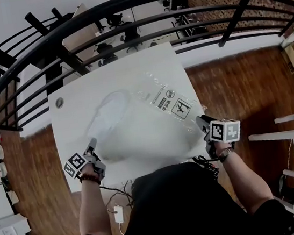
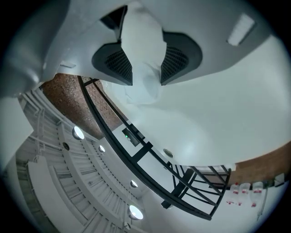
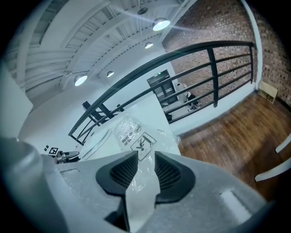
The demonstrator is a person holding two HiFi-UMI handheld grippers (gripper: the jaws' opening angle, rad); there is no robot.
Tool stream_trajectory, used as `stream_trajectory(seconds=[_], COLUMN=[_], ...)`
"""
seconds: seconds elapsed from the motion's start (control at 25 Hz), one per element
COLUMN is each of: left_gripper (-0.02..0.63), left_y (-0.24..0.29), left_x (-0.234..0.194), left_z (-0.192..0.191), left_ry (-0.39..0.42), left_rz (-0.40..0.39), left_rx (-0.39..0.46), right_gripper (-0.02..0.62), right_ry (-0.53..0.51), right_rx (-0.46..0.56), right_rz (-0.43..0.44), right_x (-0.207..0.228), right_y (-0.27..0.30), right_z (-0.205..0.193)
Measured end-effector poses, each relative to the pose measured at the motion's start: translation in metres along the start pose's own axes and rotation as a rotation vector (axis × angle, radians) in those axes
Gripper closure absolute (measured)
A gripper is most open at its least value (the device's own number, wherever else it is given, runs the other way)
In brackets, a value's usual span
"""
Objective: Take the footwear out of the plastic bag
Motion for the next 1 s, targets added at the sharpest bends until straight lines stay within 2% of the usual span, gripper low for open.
stream_trajectory(seconds=[0.12, 0.24, 0.44, 0.8, 1.0], left_gripper=[0.391, 0.39, 0.404, 0.479, 0.528], left_y=[-0.006, -0.01, -0.019, -0.042, -0.052], left_x=[-0.005, -0.004, 0.01, 0.054, 0.087], left_z=[0.0, -0.001, -0.012, -0.052, -0.086], left_ry=[0.041, 0.065, 0.117, 0.22, 0.3], left_rz=[0.06, 0.084, 0.088, 0.063, 0.04], left_rx=[0.014, 0.03, 0.055, 0.106, 0.096], right_gripper=[0.5, 0.5, 0.5, 0.504, 0.586], right_ry=[-0.044, -0.081, -0.167, -0.38, -0.482], right_rx=[0.009, 0.022, 0.038, 0.045, 0.055], right_rz=[-0.008, -0.009, 0.0, 0.059, 0.119], right_x=[-0.001, -0.002, -0.007, -0.029, -0.051], right_y=[-0.005, -0.01, -0.021, -0.041, -0.044], right_z=[0.004, 0.008, 0.01, 0.009, 0.005])
Point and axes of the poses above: the fingertips, and each gripper's own axes: y forward along the fingers, x to its right, z out of its top, the point moved 2 cm from there along -y, backward along the fingers, and after that the axes turned 4 degrees about z, right-handed, at the moved point
